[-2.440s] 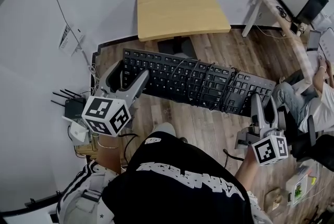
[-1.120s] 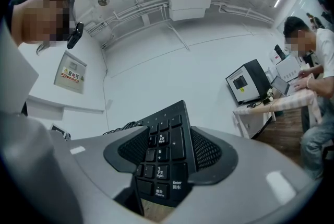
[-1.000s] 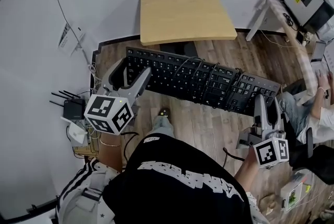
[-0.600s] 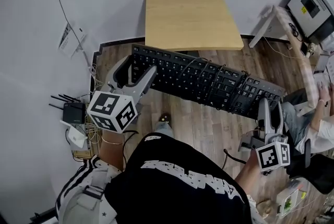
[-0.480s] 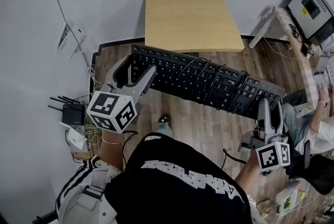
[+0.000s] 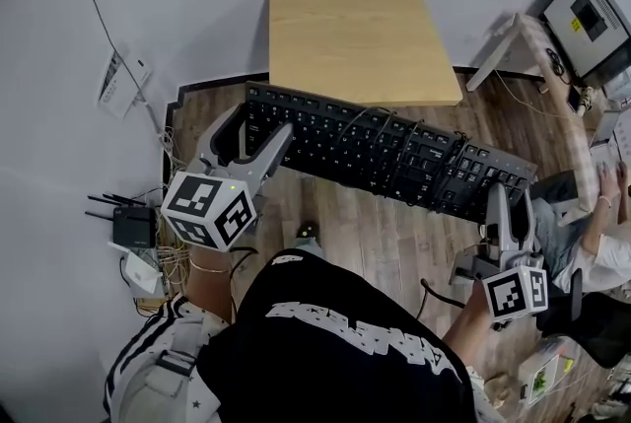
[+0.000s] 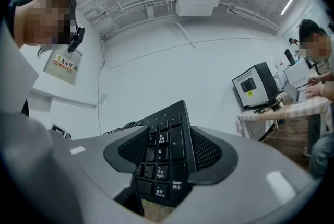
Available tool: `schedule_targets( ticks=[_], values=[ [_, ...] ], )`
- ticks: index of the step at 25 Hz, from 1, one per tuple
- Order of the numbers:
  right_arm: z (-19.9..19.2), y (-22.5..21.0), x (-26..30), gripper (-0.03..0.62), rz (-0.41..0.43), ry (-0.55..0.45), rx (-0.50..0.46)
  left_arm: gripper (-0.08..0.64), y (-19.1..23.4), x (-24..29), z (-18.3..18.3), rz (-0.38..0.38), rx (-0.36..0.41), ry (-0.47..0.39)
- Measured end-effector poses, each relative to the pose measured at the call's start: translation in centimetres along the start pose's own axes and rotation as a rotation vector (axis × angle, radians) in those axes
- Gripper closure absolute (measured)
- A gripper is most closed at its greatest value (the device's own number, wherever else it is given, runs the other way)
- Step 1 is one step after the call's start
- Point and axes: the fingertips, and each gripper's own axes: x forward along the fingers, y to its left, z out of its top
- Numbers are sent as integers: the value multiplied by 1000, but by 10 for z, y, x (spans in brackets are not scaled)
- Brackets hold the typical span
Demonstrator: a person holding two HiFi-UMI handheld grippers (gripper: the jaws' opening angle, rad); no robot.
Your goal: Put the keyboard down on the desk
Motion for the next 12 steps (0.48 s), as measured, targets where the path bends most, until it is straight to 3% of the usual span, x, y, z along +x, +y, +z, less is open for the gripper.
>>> schedule_targets(
  ticks=[12],
  values=[
    [1, 2, -1, 337, -2, -18, -23, 245, 1, 1, -3, -11, -4, -26]
  ],
)
